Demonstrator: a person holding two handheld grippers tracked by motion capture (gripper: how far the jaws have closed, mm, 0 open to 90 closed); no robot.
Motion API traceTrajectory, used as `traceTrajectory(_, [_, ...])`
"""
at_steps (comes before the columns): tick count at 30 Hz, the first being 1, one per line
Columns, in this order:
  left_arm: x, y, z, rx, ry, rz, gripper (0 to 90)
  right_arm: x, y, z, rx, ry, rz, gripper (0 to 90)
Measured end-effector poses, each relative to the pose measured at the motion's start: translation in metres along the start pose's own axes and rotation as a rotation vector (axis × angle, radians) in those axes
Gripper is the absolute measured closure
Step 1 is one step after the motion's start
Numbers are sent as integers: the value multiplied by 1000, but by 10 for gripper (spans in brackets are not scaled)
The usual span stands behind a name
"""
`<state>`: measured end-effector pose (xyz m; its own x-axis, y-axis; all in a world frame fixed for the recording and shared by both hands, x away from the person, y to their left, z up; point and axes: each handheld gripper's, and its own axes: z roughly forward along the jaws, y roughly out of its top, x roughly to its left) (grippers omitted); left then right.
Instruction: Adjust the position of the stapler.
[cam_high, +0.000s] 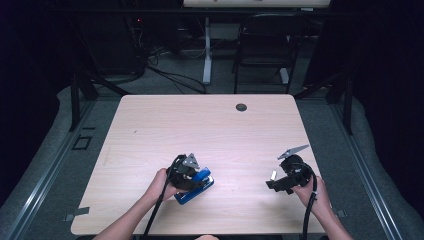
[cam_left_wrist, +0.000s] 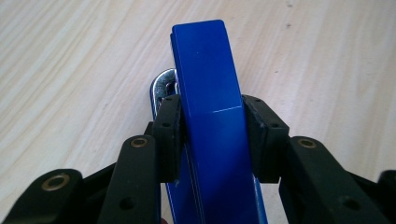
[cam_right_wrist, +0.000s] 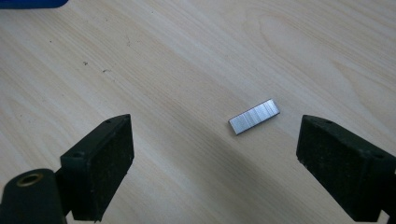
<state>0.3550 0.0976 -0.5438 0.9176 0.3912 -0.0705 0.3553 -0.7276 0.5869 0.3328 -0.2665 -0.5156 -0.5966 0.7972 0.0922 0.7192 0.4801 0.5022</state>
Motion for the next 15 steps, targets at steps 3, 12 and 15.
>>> traceTrajectory(3, [-4,2,1,11,0,34,627,0,0,0,10,-1,-6,106])
traceTrajectory(12, [-9,6,-4,44,41,-104,560,-1,-1,-2,10,4,-4,107])
traceTrajectory(15, [-12,5,-1,82,80,-132,539,-1,-1,-1,11,10,-5,107])
